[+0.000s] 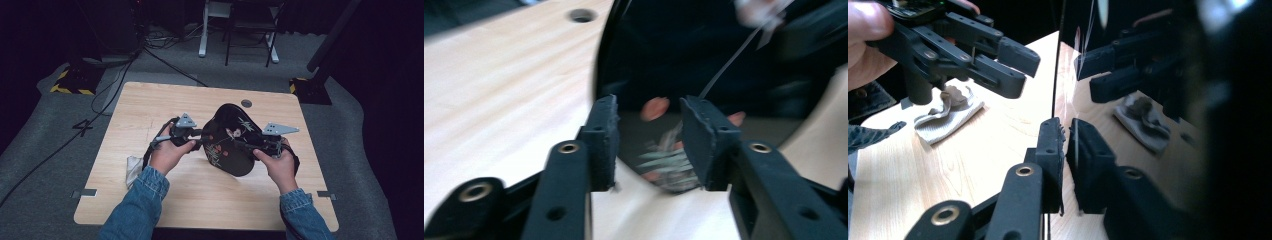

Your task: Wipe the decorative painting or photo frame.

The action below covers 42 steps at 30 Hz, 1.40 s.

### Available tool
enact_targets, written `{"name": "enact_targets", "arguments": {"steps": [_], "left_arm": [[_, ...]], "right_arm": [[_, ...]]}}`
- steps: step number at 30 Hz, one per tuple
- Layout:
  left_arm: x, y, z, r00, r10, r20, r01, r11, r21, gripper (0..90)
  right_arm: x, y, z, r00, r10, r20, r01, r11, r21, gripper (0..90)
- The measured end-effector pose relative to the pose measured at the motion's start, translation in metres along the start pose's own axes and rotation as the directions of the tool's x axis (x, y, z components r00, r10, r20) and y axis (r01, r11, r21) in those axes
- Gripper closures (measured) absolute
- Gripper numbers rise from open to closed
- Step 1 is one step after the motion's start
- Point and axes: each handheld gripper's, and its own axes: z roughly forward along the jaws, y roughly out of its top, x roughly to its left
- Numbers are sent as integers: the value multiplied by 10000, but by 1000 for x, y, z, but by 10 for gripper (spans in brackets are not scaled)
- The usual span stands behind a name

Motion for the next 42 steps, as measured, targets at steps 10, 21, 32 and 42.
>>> {"name": "enact_targets", "arguments": {"steps": [10,21,32,42], "left_arm": [[-1,5,8,9998,73,-194,-77,9997,-219,435],[0,6,14,9997,223,-78,-224,9996,-147,355],[2,6,20,9996,270,-1,-270,9995,-152,344],[3,6,25,9989,423,211,-421,9991,-104,326]], "right_arm": [[-8,-6,-4,9989,-55,-467,49,9999,-127,712],[-13,-12,-10,9999,-136,50,137,9997,-177,537],[-10,-17,-21,9980,-94,631,118,9992,-370,410],[8,-34,-50,9930,131,1172,-90,9993,-361,412]]}}
